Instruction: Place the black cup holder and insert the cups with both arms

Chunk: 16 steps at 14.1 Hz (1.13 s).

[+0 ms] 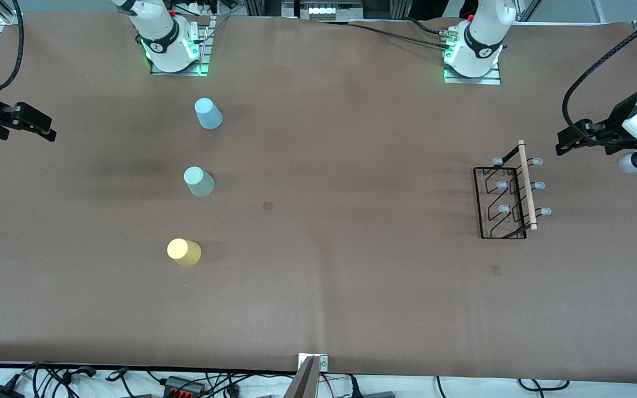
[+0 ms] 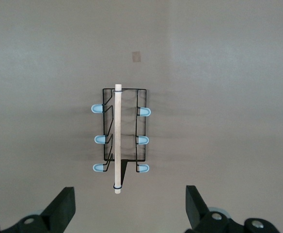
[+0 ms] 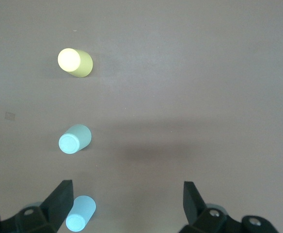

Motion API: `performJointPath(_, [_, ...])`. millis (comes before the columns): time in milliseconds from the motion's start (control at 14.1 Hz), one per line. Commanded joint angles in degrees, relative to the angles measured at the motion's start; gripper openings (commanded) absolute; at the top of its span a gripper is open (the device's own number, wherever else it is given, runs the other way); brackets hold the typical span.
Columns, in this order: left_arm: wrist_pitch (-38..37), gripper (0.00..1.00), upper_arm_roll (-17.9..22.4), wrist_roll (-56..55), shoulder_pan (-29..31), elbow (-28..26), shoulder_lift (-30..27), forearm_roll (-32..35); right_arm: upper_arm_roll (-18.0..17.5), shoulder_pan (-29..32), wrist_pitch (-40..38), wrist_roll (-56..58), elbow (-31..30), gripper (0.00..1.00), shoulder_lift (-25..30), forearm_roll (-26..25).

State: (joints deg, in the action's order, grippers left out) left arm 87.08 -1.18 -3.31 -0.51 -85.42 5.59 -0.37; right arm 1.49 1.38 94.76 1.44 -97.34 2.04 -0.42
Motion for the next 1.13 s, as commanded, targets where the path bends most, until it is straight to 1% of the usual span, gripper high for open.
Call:
performJointPath(0, [-0.24, 1.00, -0.05, 0.94, 0.16, 0.34, -0.41, -0.24, -0.35, 0.29, -0.80, 0.85, -0.22, 1.00, 1.03, 0.07])
performJointPath(779, [-0.68, 1.00, 0.39, 0.24, 0.07, 0.43, 0.11, -0.95, -0.44, -0.24, 0.34, 0.59, -0.13, 1.00, 0.51, 0.07])
performJointPath(992, [0.11, 1.00, -0.05, 0.94, -0.10, -0.71, 0.73, -0.60, -0.44, -0.33, 1.66, 0.50, -0.13, 1.00, 0.33, 0.25])
performJointPath(1062, [1.85, 1.00, -0.05, 0.85, -0.28, -2.89, 0.82, -0.51, -0.44, -0.41, 2.09, 0.41, -0.31, 1.00, 0.33, 0.16])
